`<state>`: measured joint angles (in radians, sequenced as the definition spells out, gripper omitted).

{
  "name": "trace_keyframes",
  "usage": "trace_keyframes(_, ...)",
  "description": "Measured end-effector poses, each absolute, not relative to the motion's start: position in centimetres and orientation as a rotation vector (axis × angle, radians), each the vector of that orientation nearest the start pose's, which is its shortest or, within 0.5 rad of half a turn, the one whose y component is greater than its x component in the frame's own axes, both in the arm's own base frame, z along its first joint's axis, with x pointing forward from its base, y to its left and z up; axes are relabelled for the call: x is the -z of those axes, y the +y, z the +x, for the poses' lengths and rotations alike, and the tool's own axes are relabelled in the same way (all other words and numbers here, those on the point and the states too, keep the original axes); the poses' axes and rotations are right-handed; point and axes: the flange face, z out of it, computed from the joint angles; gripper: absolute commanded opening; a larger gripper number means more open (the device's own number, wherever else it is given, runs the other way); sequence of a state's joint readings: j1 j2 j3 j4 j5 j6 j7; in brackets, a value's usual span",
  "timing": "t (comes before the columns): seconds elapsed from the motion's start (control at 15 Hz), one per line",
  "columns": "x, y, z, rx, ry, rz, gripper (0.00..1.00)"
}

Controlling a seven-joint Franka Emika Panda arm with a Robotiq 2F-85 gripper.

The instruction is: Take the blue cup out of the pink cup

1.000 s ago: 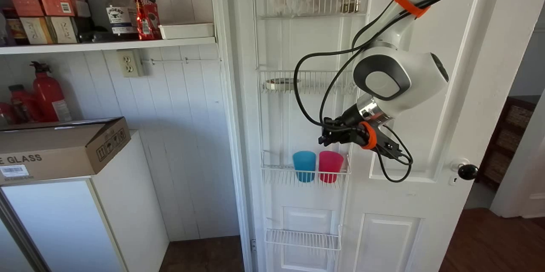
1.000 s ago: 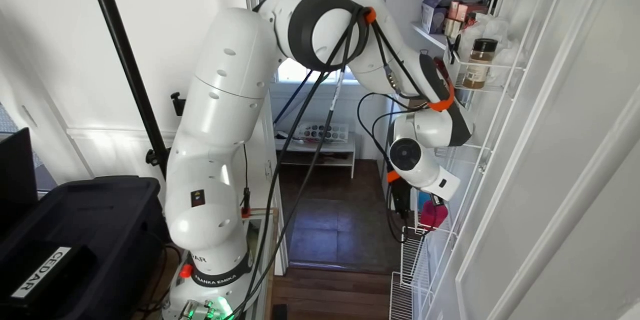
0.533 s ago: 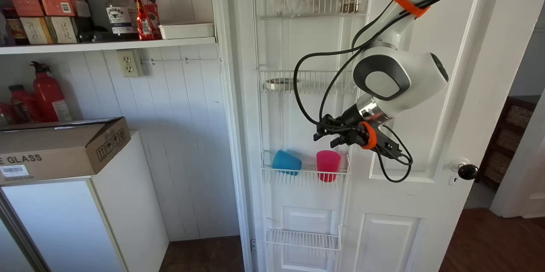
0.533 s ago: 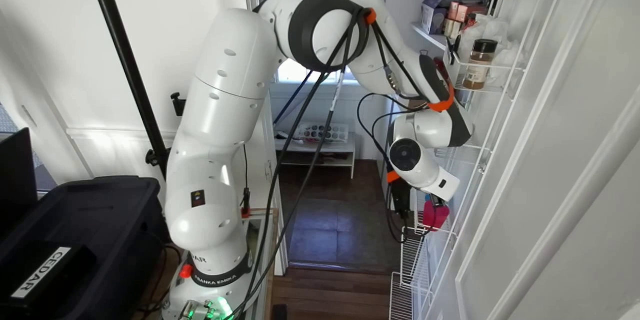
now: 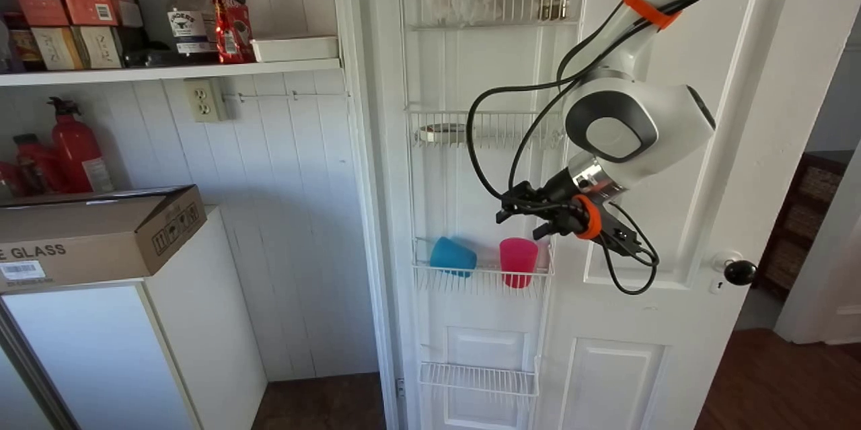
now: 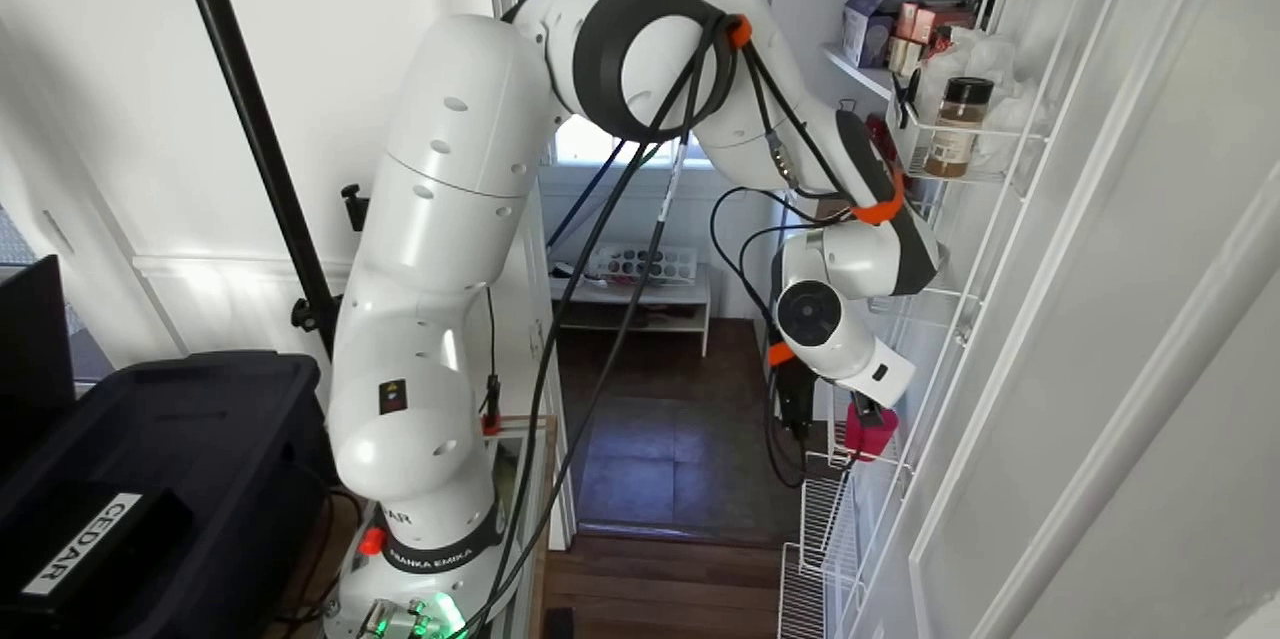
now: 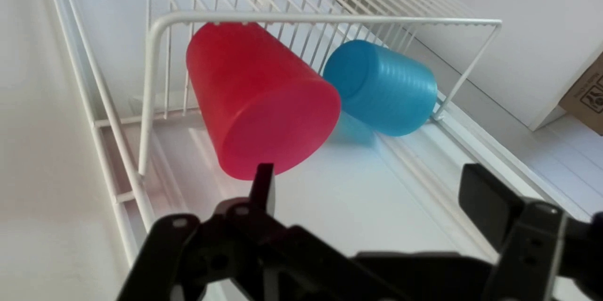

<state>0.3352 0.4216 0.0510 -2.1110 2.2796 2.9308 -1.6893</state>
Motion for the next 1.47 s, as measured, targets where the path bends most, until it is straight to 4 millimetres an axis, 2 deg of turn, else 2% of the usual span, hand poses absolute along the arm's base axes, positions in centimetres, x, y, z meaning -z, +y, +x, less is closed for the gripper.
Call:
trace_keyframes(0.67,-18.3,11.0,47.6,0.653,0.033,-2.647,1.00)
trace_keyframes(1.0,-19.3,10.3,46.7,0.629,0.077,-2.650,1.00)
trace_keyframes(1.47,-21.7,9.6,42.7,0.560,0.104,-2.669,1.00)
